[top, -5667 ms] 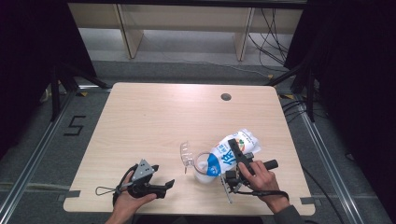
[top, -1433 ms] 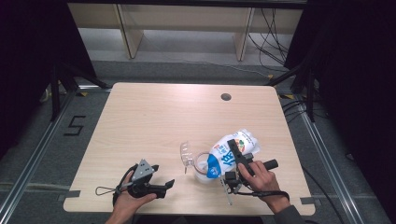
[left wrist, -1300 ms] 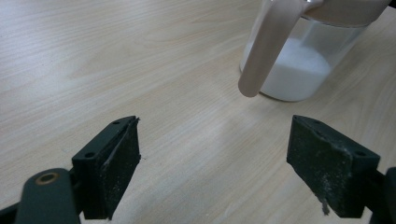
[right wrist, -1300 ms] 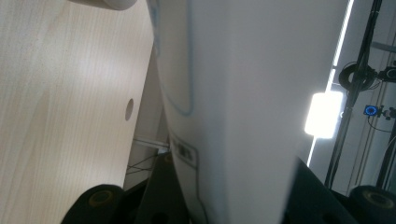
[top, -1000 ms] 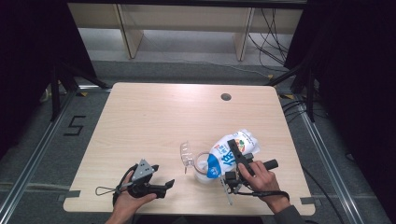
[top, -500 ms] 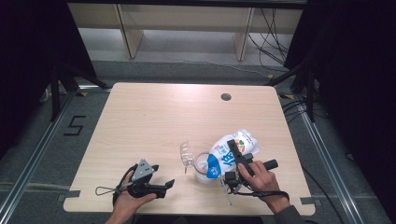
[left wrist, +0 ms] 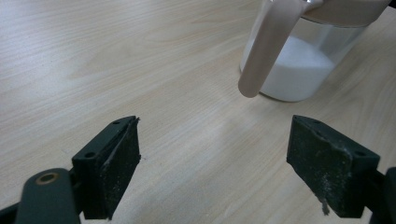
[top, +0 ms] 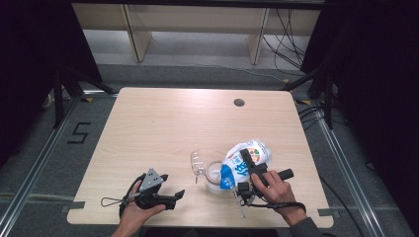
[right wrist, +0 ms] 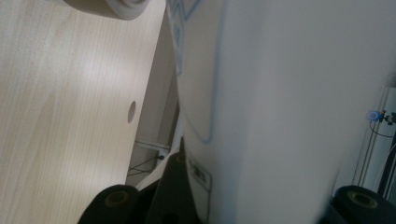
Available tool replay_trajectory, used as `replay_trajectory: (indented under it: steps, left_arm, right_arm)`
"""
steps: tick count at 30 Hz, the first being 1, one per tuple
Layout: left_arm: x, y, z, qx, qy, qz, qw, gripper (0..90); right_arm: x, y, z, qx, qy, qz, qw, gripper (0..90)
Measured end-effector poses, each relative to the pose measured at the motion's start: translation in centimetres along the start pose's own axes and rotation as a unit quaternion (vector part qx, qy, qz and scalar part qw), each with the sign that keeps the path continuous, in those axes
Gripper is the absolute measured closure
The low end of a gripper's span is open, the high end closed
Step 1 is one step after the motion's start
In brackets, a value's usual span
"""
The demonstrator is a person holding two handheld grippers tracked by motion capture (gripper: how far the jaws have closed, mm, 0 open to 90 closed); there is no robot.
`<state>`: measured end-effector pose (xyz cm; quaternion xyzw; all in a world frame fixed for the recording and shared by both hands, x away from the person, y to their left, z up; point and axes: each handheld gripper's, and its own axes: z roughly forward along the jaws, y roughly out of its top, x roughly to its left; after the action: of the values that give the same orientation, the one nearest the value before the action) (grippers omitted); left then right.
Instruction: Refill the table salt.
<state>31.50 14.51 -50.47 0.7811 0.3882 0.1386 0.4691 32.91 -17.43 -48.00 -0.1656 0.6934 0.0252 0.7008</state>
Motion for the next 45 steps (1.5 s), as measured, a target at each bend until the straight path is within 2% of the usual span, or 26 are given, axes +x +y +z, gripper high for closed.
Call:
replay_trajectory:
  steps: [4, 8, 9, 10, 12, 14, 16, 18, 19, 21, 22, 23, 24, 25, 26, 28, 29, 30, 31, 33, 34, 38, 39, 40, 43, 45]
  left_arm:
    - [0.0, 0.0, 0.0, 0.004, 0.002, 0.004, 1.0, 16.7]
    - [0.0, 0.0, 0.0, 0.001, 0.0, 0.001, 1.0, 16.7]
    - [0.0, 0.0, 0.0, -0.002, 0.001, -0.001, 1.0, 16.7]
    - [0.0, 0.0, 0.0, 0.0, 0.002, 0.001, 1.0, 16.7]
    - [0.0, 0.0, 0.0, 0.0, 0.001, 0.001, 1.0, 16.7]
    - [-0.1, 0.0, 0.1, -0.002, 0.001, -0.001, 1.0, 16.7]
    - [0.0, 0.0, 0.1, 0.0, 0.002, 0.002, 1.0, 16.7]
    - [-0.1, 0.0, 0.1, -0.002, 0.001, -0.001, 1.0, 16.7]
    - [-0.1, 0.0, 0.1, -0.002, 0.001, -0.001, 1.0, 16.7]
    - [-0.1, 0.0, 0.1, -0.002, 0.0, -0.001, 1.0, 16.7]
    - [0.0, 0.0, 0.0, 0.0, 0.001, 0.001, 1.0, 16.7]
    - [0.0, 0.0, 0.0, 0.003, 0.003, 0.004, 1.0, 16.7]
    - [0.0, 0.0, 0.1, -0.001, 0.001, -0.001, 1.0, 16.7]
    - [0.0, 0.0, 0.0, 0.001, 0.001, 0.001, 1.0, 16.7]
    - [0.0, 0.0, 0.0, 0.001, 0.001, 0.001, 1.0, 16.7]
    - [-0.1, 0.0, 0.1, -0.002, 0.001, -0.001, 1.0, 16.7]
    - [0.0, 0.0, 0.1, 0.0, 0.001, 0.001, 1.0, 16.7]
    - [0.0, 0.0, 0.1, 0.0, 0.001, 0.001, 1.0, 16.7]
    - [0.0, 0.0, 0.0, 0.001, 0.001, 0.002, 1.0, 16.7]
    - [0.0, 0.0, 0.1, -0.003, 0.001, -0.002, 1.0, 16.7]
    - [0.0, 0.0, 0.1, -0.003, 0.0, -0.002, 1.0, 16.7]
    - [0.0, 0.0, 0.0, 0.001, 0.0, 0.0, 1.0, 16.7]
    - [0.0, 0.0, 0.0, -0.001, 0.0, 0.0, 1.0, 16.7]
    - [0.0, 0.0, 0.0, -0.001, 0.0, 0.0, 1.0, 16.7]
    - [0.0, 0.0, 0.0, -0.004, 0.0, 0.0, 1.0, 16.7]
    - [0.0, 0.0, 0.0, -0.004, -0.001, 0.001, 1.0, 16.7]
  right_arm:
    - [0.1, 0.0, 0.1, 0.0, 0.004, 0.003, 1.0, 84.1]
    - [0.5, -0.1, 0.1, 0.002, -0.001, 0.028, 0.9996, 84.0]
    - [0.5, -0.1, 0.1, 0.003, 0.0, 0.023, 0.9997, 84.1]
    - [0.1, -0.1, 0.2, -0.002, -0.002, 0.002, 1.0, 84.1]
    - [0.2, -0.1, 0.1, 0.002, -0.001, 0.008, 1.0, 84.1]
    - [0.0, 0.0, 0.1, 0.005, 0.003, -0.004, 1.0, 84.1]
    - [0.0, 0.0, 0.2, 0.006, 0.005, -0.005, 1.0, 84.0]
    - [0.5, -0.1, 0.1, 0.016, 0.011, 0.025, 0.9995, 84.0]
    - [0.5, -0.2, 0.4, -0.001, 0.002, 0.028, 0.9996, 84.0]
    - [-0.1, -0.2, 0.5, -0.013, 0.001, 0.007, 0.9999, 84.0]
    - [0.2, -0.3, 0.4, 0.002, 0.022, 0.047, 0.9986, 84.0]
    - [-0.1, -0.4, 0.5, -0.007, 0.024, 0.048, 0.9985, 84.1]
    - [0.0, -0.5, 0.5, -0.003, 0.031, 0.058, 0.9978, 84.1]
    - [-0.2, -0.6, 0.7, -0.01, 0.023, 0.042, 0.9988, 84.2]
    - [-0.2, -0.6, 0.6, -0.003, 0.036, 0.048, 0.9982, 84.2]
    - [0.0, -0.7, 0.7, -0.003, 0.04, 0.057, 0.9975, 84.2]
    - [-0.2, -0.6, 0.7, -0.008, 0.04, 0.046, 0.9981, 84.2]
    - [0.2, -0.6, 0.7, -0.004, 0.045, 0.072, 0.9964, 84.2]
    - [0.1, -0.6, 0.6, -0.002, 0.047, 0.068, 0.9966, 84.2]
    - [0.2, -0.5, 0.7, -0.008, 0.047, 0.085, 0.9953, 84.2]
    - [0.2, -0.5, 0.6, -0.001, 0.057, 0.091, 0.9942, 84.2]
    - [0.1, -0.5, 0.7, -0.005, 0.063, 0.107, 0.9922, 84.2]
    - [-0.4, -0.6, 0.8, -0.01, 0.068, 0.088, 0.9938, 84.2]
    - [-0.1, -0.6, 0.7, -0.003, 0.07, 0.112, 0.9912, 84.2]
    - [-0.3, -1.0, 0.8, -0.003, 0.07, 0.124, 0.9898, 84.3]
    - [-0.4, -1.3, 0.8, -0.001, 0.077, 0.139, 0.9874, 84.4]
